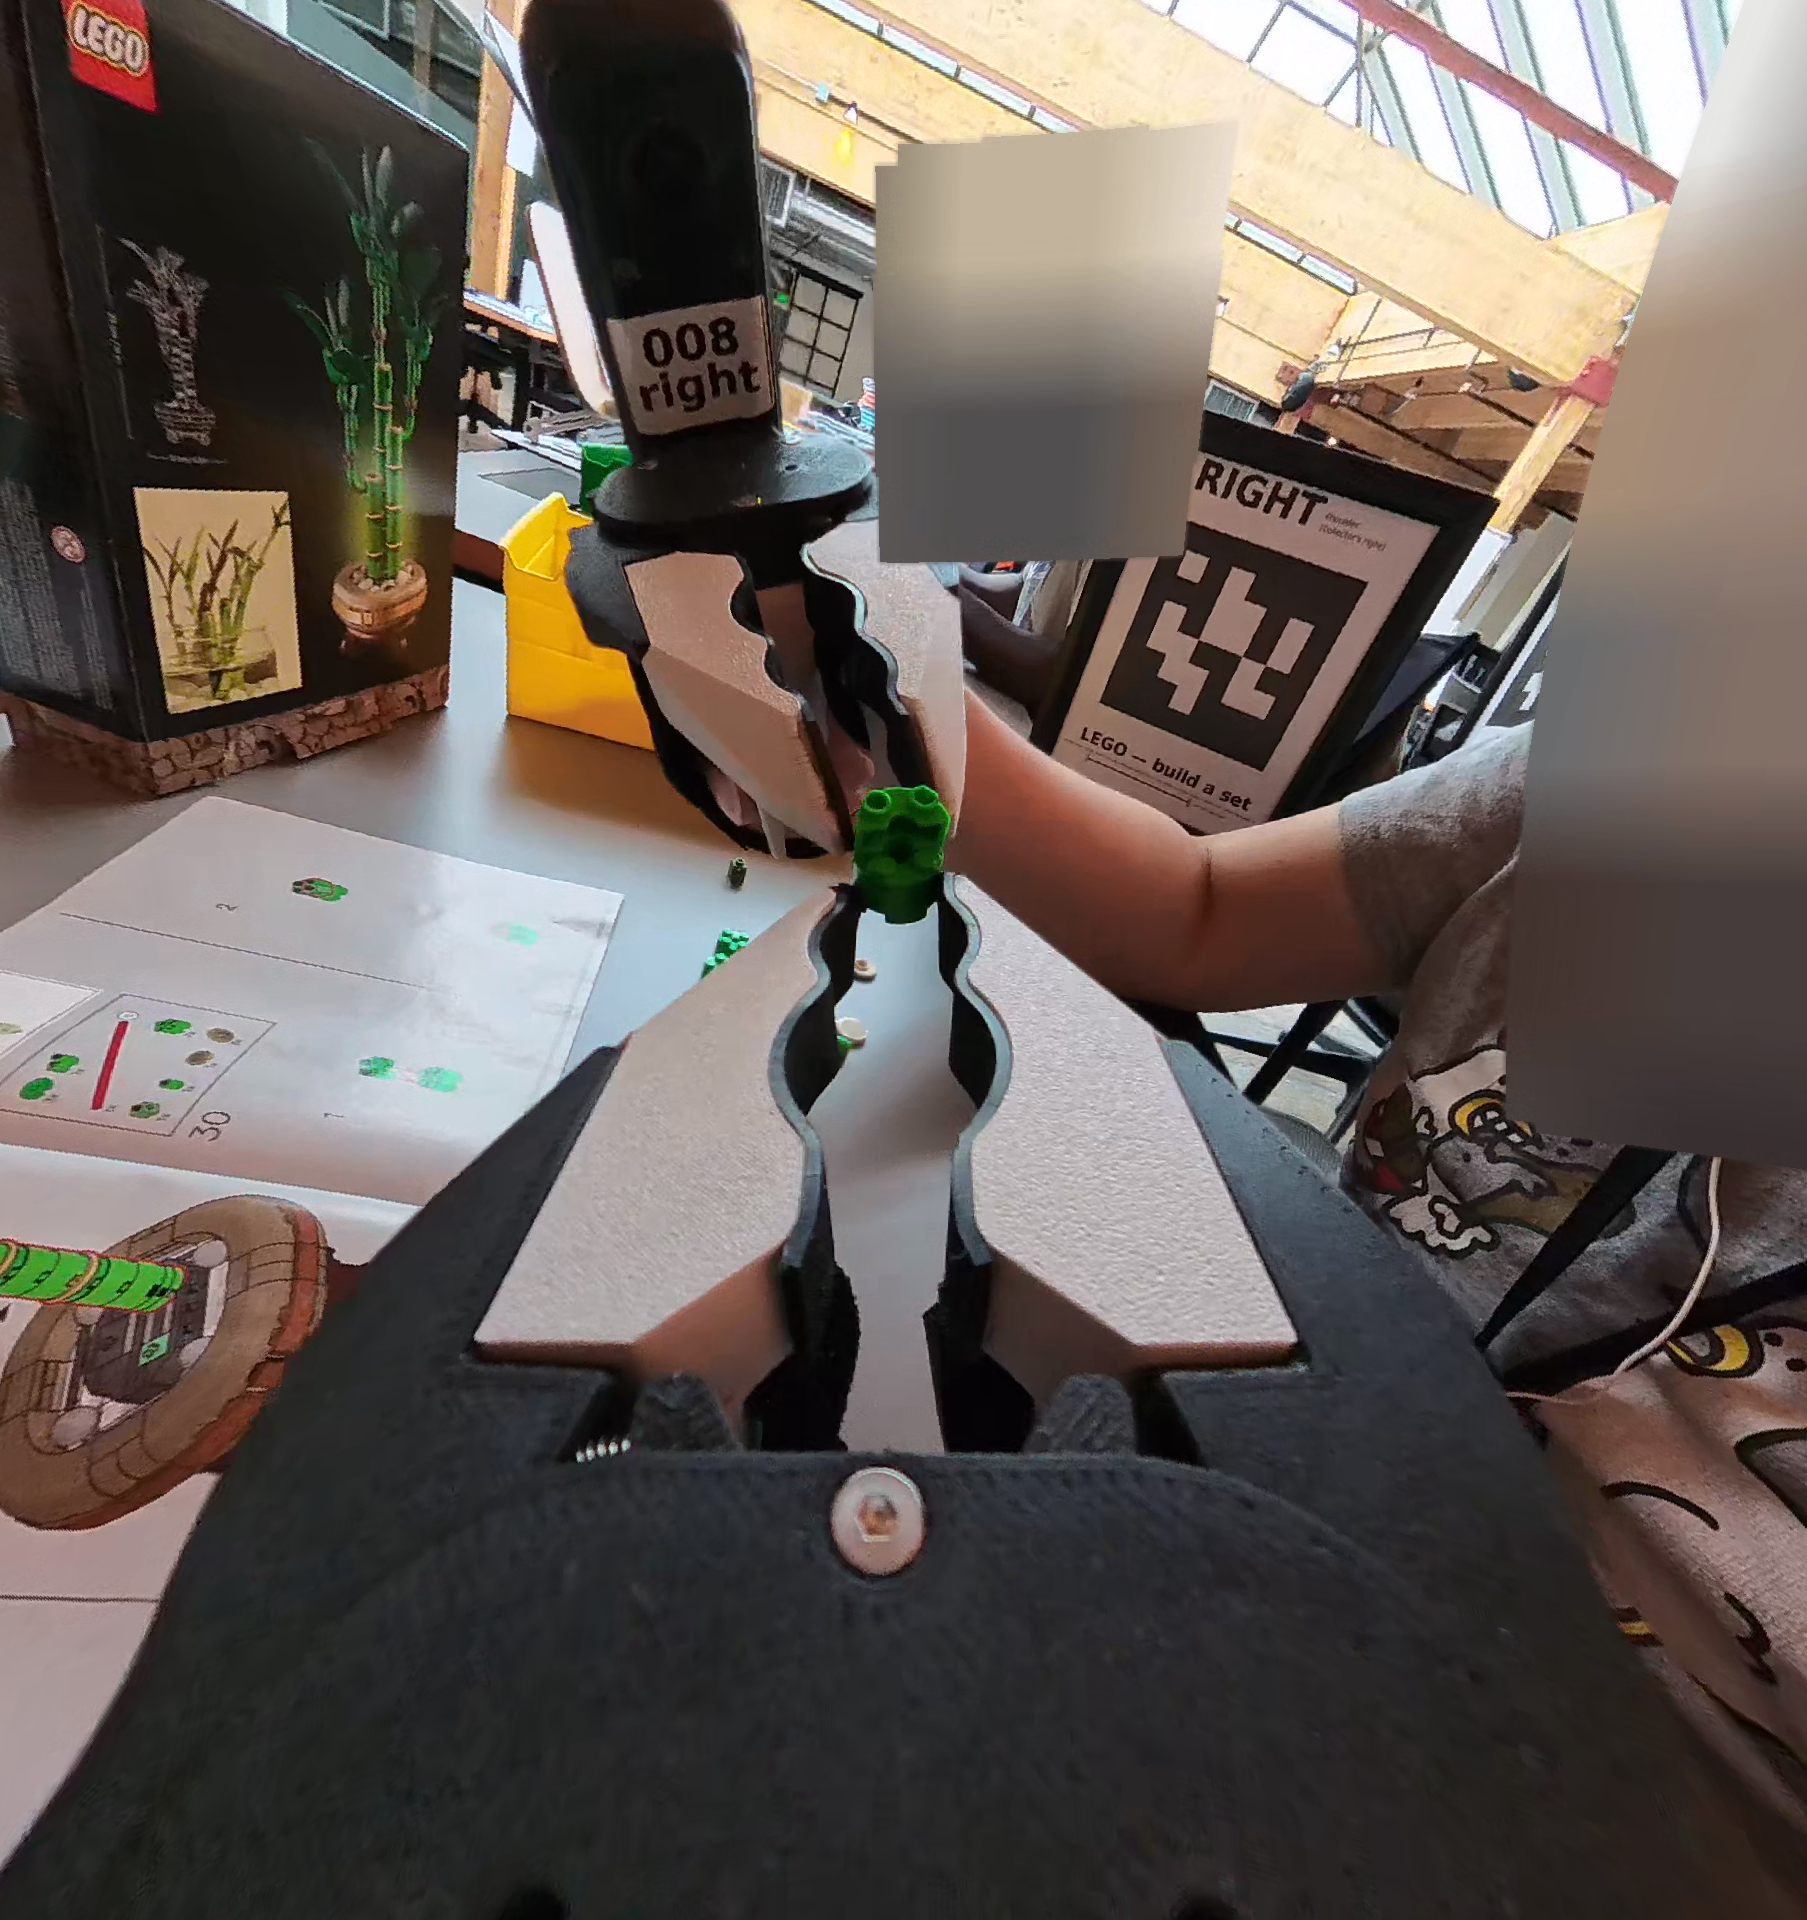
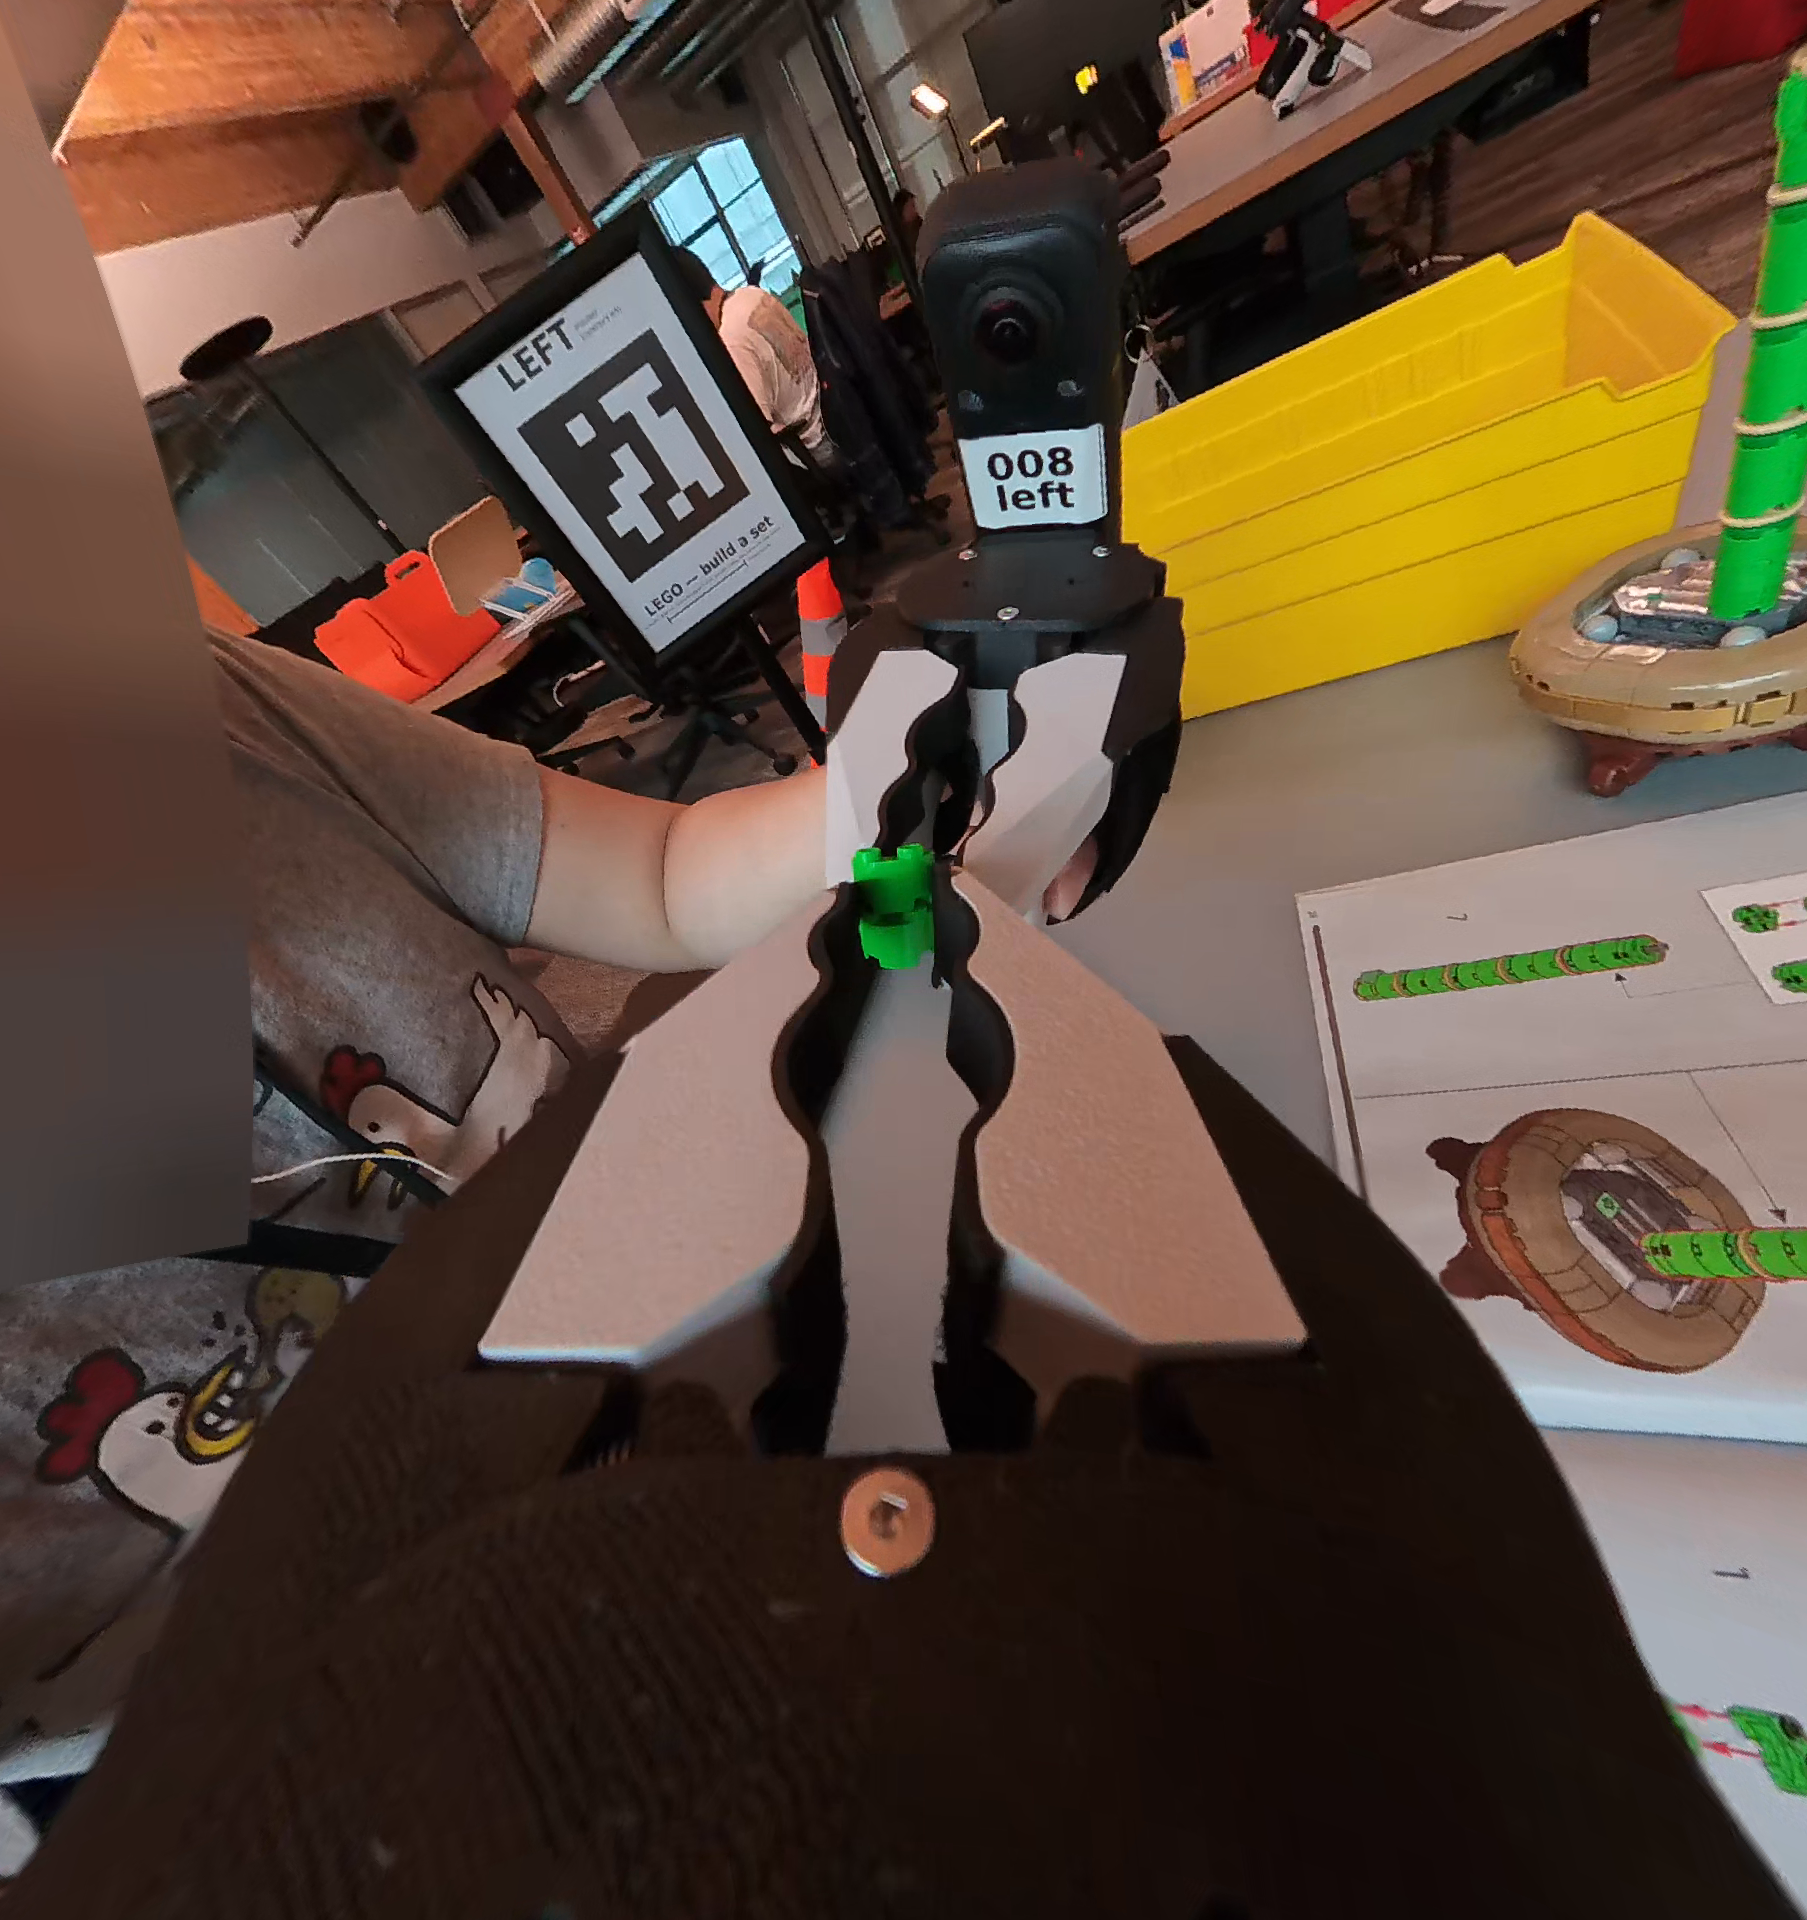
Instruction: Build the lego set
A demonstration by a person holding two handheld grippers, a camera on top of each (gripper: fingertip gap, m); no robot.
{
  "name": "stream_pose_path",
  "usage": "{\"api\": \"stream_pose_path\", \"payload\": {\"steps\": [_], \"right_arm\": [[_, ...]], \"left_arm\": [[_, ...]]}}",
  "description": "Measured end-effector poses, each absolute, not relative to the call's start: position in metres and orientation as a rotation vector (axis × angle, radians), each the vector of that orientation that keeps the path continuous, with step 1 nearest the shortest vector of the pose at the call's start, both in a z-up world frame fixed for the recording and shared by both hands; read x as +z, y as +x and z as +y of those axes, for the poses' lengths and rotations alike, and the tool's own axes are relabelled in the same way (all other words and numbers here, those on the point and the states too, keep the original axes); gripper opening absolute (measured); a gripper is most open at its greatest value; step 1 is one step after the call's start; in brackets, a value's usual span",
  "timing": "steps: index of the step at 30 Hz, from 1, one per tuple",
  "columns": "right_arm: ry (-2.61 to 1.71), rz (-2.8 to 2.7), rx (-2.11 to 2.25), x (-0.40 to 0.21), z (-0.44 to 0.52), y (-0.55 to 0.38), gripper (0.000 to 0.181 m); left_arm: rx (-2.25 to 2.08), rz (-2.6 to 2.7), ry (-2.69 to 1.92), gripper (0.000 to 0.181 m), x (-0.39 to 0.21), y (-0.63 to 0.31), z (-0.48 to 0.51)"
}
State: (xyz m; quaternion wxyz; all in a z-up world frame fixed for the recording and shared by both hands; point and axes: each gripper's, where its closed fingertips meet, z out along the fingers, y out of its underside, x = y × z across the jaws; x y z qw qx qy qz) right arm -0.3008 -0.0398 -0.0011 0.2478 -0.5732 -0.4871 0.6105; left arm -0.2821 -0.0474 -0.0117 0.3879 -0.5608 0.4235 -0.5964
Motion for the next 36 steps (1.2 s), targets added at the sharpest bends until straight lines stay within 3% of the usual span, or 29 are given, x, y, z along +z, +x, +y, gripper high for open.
{"api": "stream_pose_path", "payload": {"steps": [17,36], "right_arm": [[-1.434,-1.608,1.283,-0.027,-0.05,-0.298,0.014],[-1.485,-1.725,1.102,-0.043,-0.05,-0.293,0.014]], "left_arm": [[-1.145,1.338,-1.43,0.014,-0.04,-0.284,-0.051],[-1.104,1.389,-1.467,0.014,-0.052,-0.282,-0.053]]}}
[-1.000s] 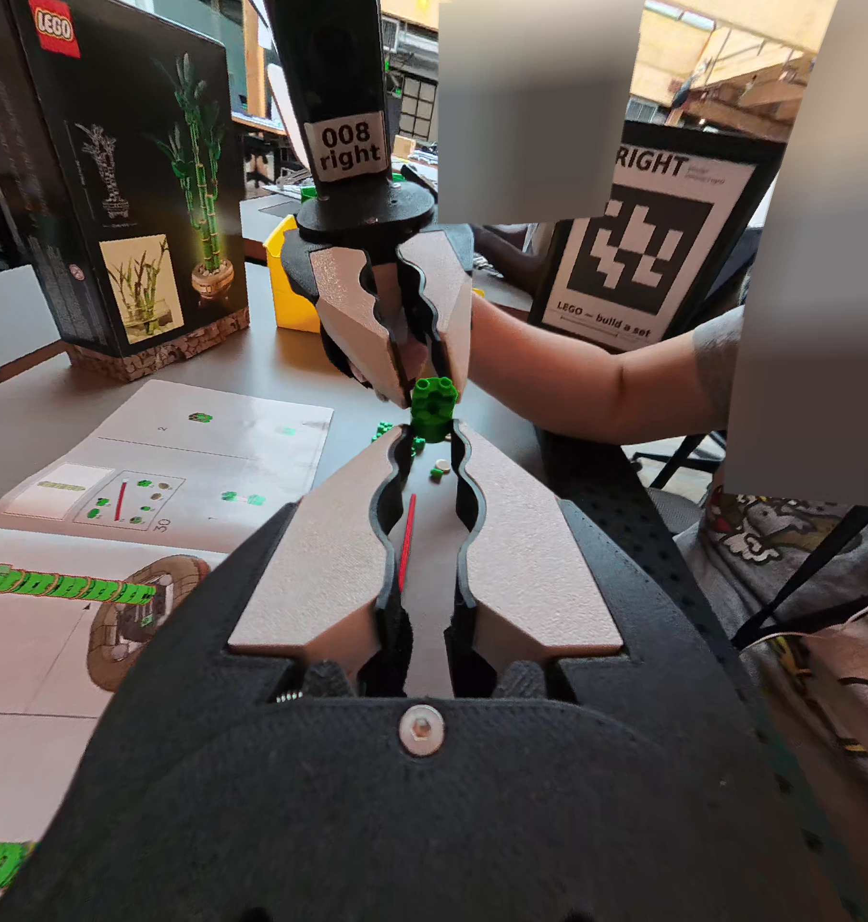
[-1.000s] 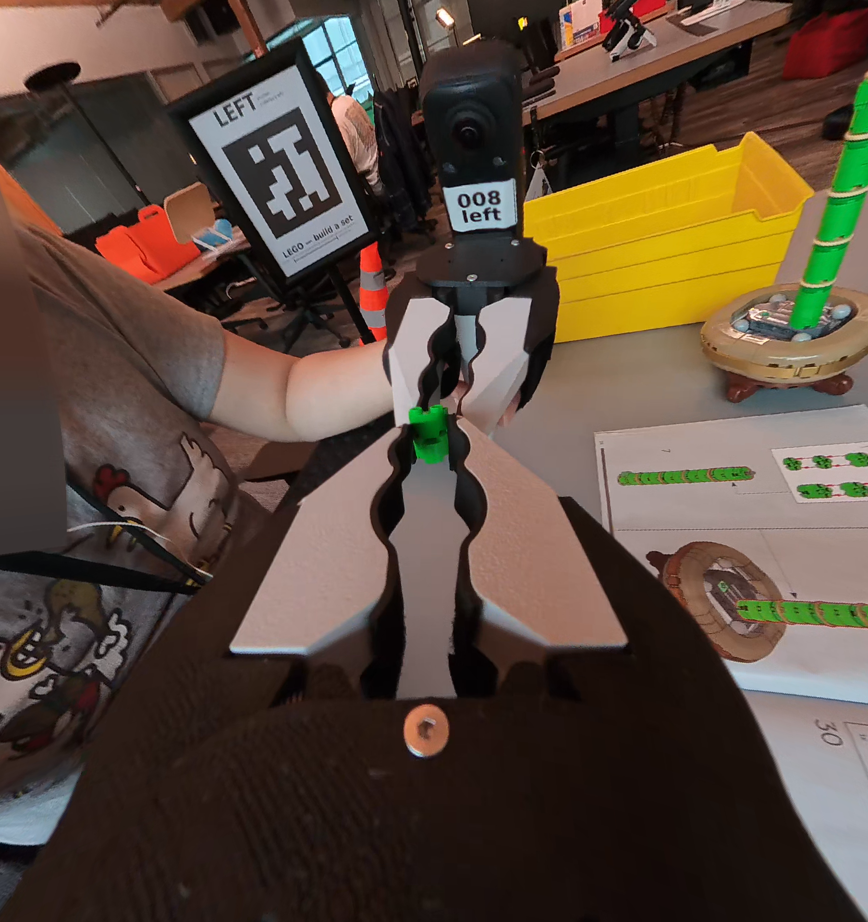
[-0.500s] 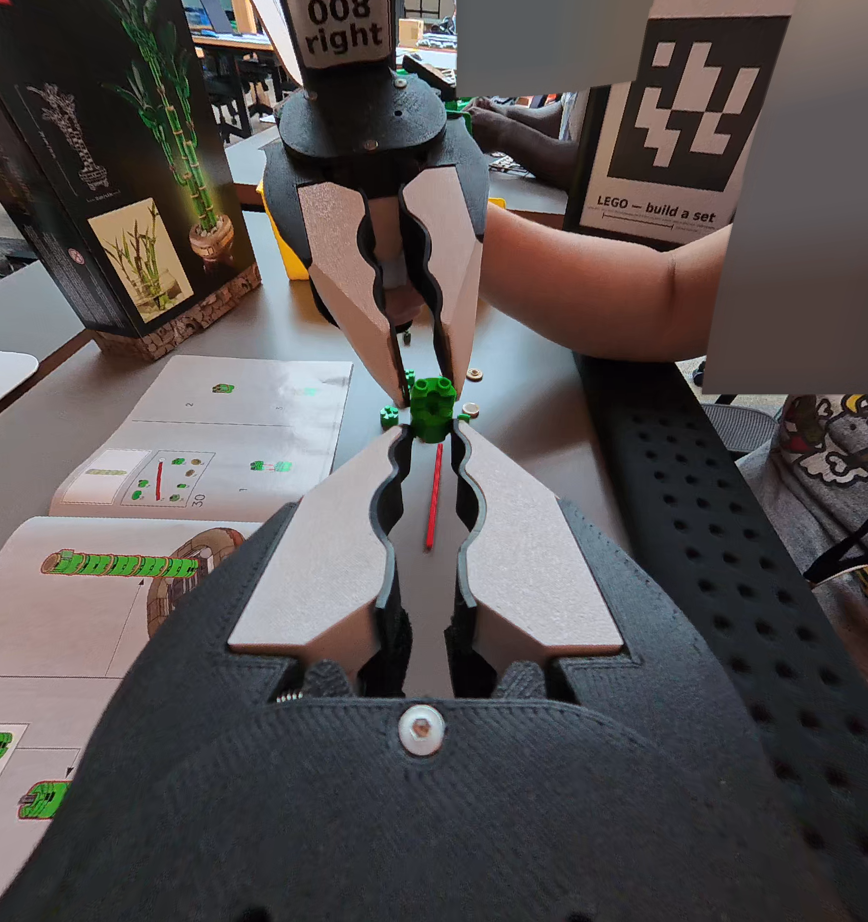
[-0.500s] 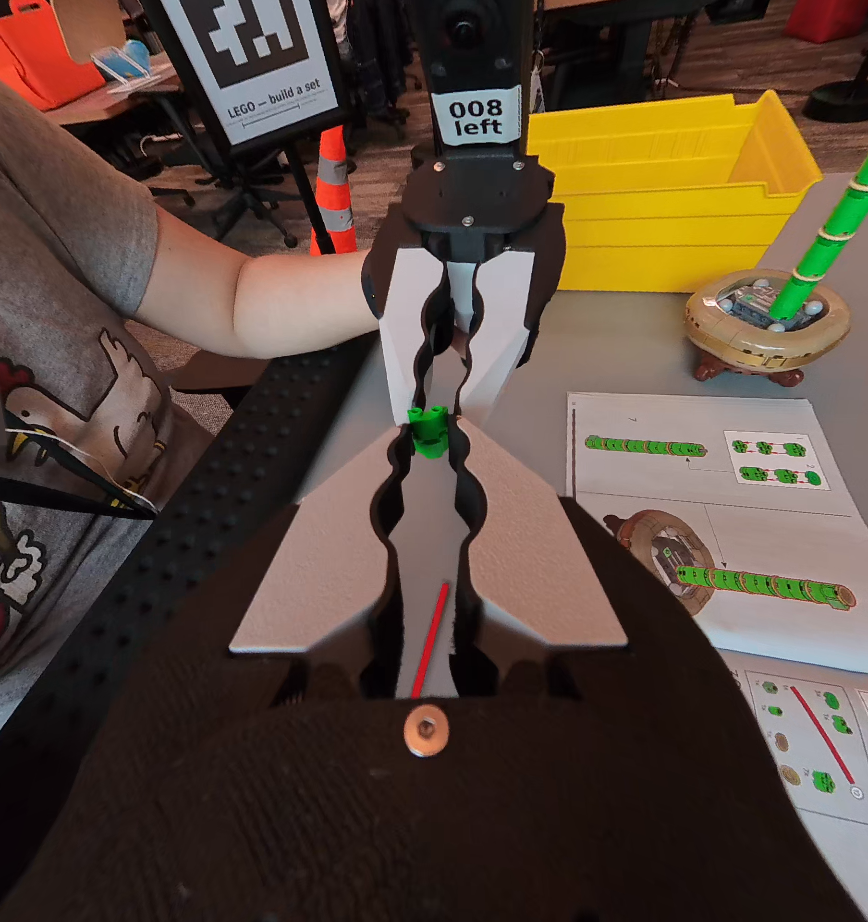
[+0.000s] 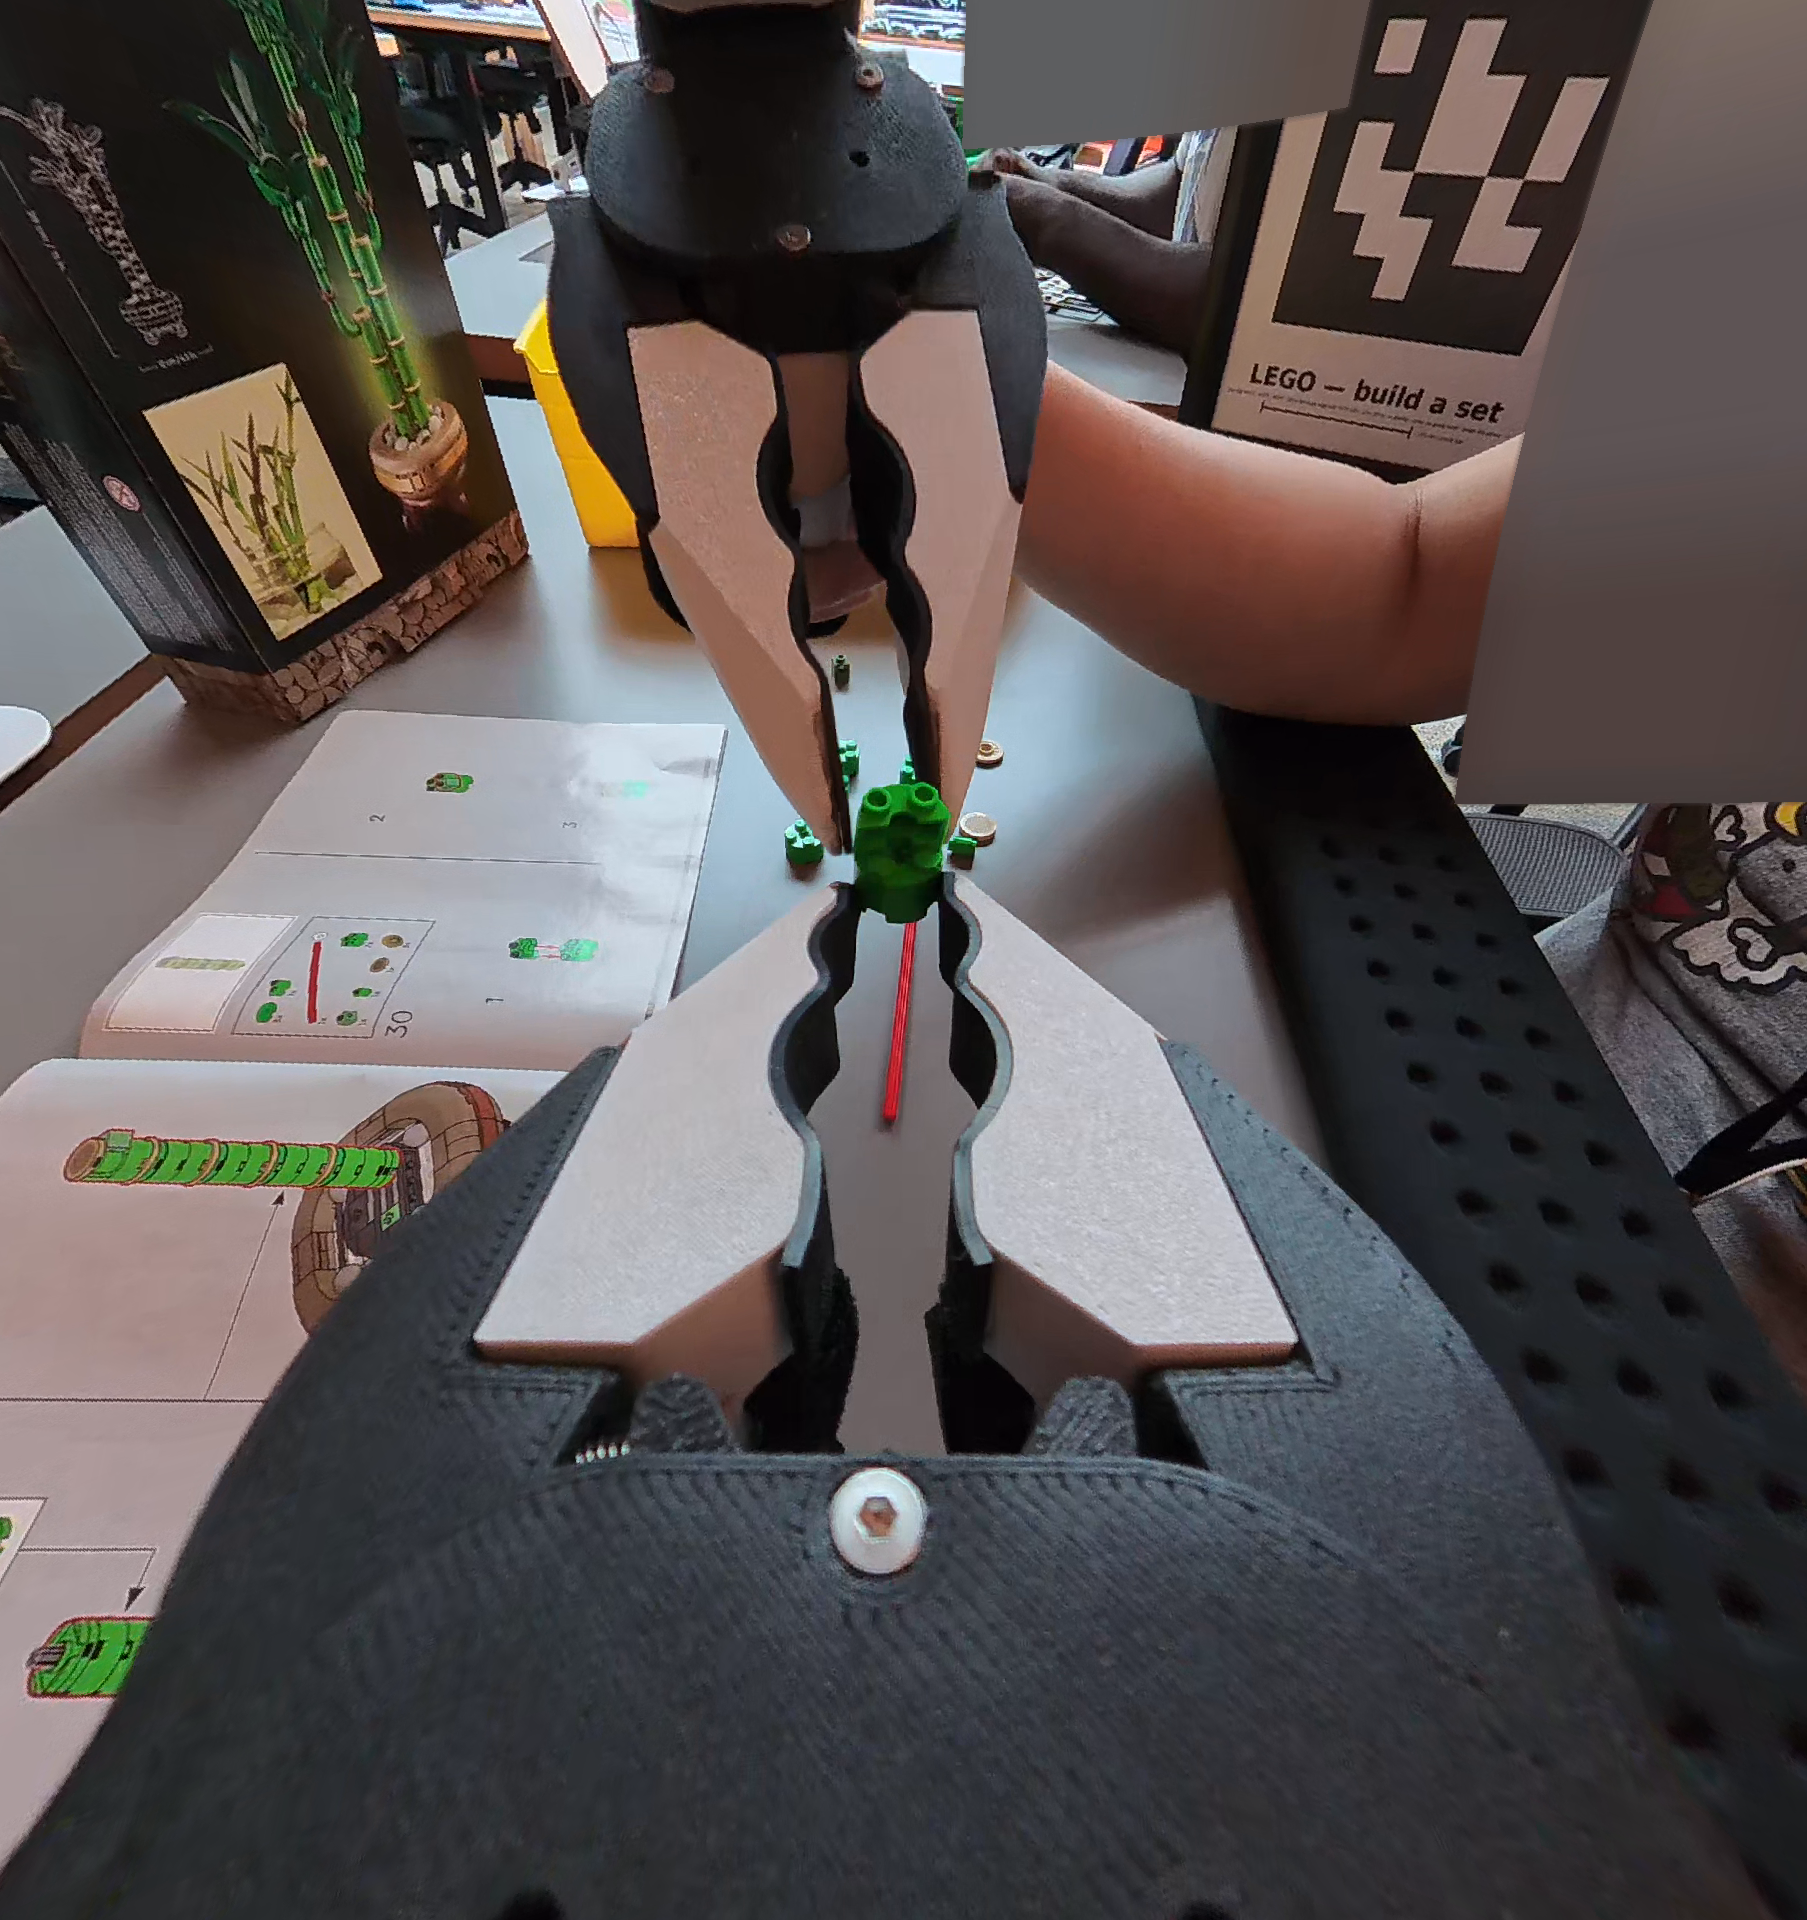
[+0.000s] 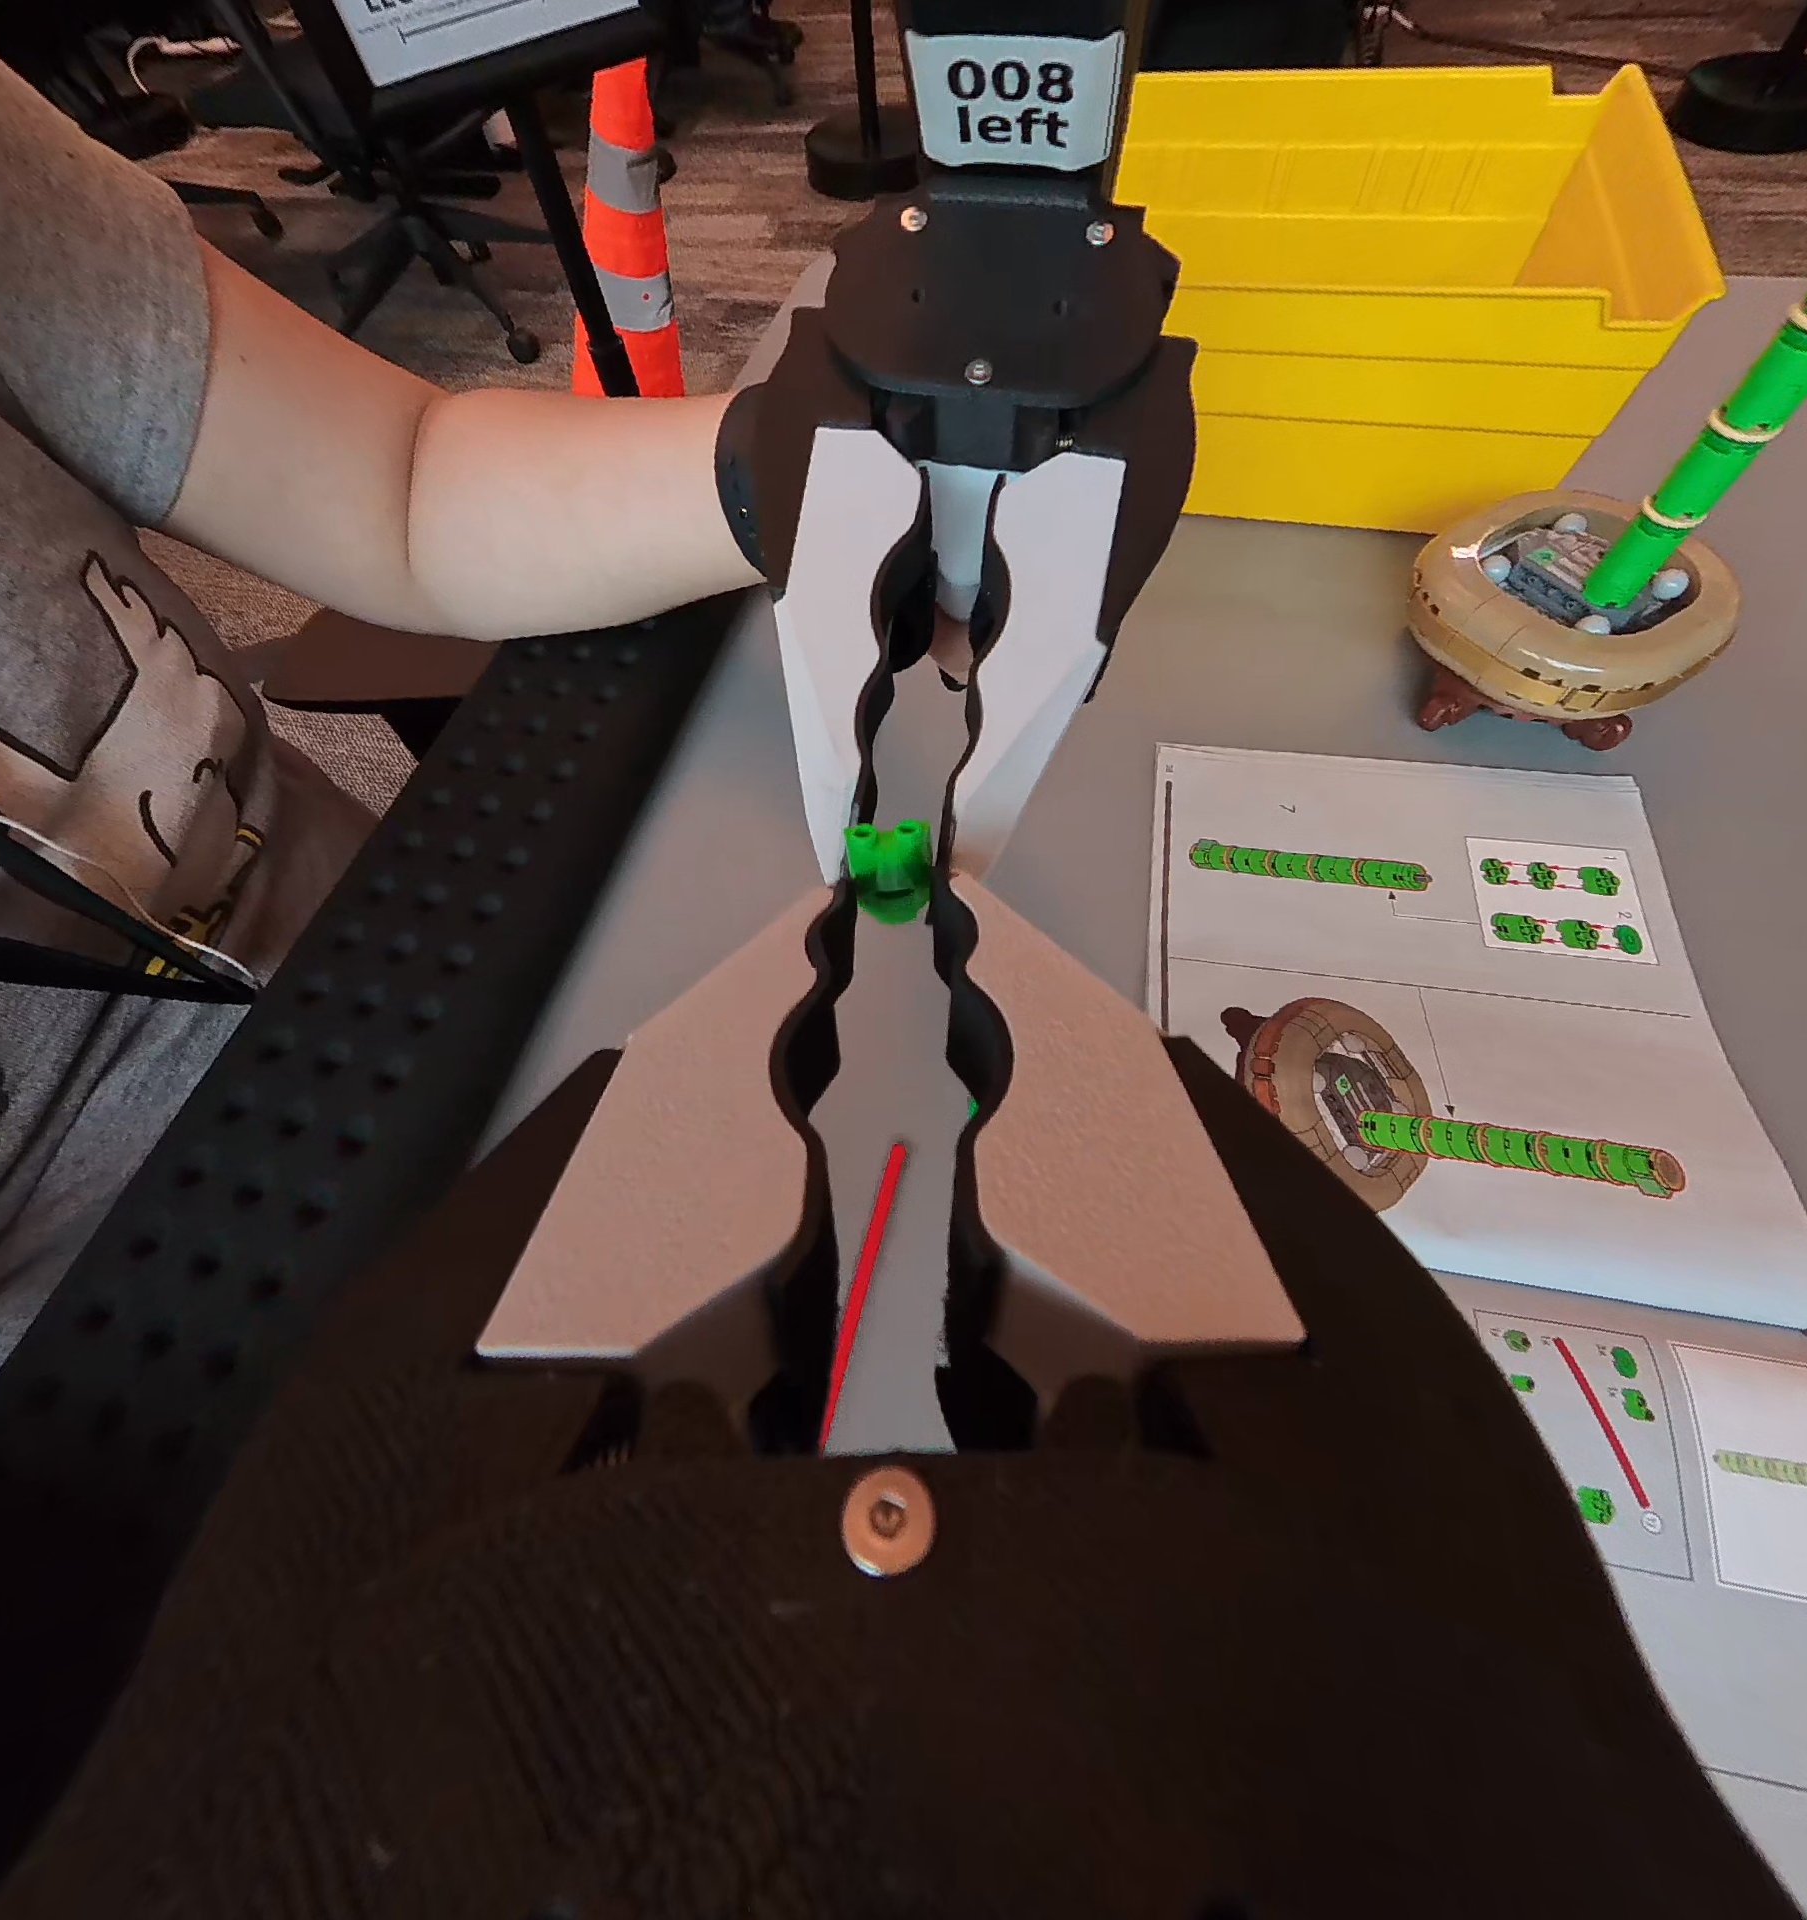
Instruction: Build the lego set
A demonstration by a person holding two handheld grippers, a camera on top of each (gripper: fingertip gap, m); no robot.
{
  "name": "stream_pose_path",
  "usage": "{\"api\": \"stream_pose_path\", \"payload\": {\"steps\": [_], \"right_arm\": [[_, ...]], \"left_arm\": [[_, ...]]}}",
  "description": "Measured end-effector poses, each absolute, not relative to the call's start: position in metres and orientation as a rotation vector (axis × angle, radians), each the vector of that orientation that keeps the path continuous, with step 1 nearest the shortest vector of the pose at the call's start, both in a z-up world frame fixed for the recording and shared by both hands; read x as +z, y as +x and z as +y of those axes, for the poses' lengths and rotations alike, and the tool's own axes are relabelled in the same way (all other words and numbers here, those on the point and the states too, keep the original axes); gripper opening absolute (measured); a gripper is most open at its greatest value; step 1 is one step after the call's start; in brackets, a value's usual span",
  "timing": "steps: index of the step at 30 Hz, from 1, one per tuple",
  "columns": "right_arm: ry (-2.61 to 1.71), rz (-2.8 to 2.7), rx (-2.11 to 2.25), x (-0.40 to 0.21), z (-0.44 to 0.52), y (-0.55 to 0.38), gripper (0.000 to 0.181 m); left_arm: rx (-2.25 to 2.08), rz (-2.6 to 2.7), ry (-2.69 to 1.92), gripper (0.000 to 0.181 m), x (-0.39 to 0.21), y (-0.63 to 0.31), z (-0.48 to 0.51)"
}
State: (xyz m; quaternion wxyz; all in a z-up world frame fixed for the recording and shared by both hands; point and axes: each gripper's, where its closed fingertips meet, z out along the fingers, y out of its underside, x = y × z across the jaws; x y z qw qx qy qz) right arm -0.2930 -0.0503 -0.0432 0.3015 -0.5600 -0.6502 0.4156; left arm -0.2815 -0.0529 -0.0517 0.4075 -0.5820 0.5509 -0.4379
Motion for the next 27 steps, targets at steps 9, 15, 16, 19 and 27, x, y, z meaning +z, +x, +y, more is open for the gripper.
{"api": "stream_pose_path", "payload": {"steps": [9,15,16,19,27], "right_arm": [[-1.479,-1.718,1.091,-0.042,-0.049,-0.293,0.018],[-1.541,-1.61,1.222,-0.03,-0.044,-0.286,0.035],[-1.593,-1.54,1.281,-0.025,-0.039,-0.284,0.039],[-1.917,-1.234,1.422,-0.029,-0.013,-0.282,0.053],[-2.208,-0.839,1.914,-0.044,-0.015,-0.295,0.066]], "left_arm": [[-1.106,1.39,-1.468,0.014,-0.052,-0.282,-0.054],[-1.074,1.378,-1.49,0.014,-0.055,-0.283,-0.049],[-1.065,1.374,-1.494,0.014,-0.055,-0.284,-0.047],[-1.036,1.349,-1.509,0.014,-0.056,-0.284,-0.041],[-0.907,1.317,-1.493,0.014,-0.054,-0.289,-0.029]]}}
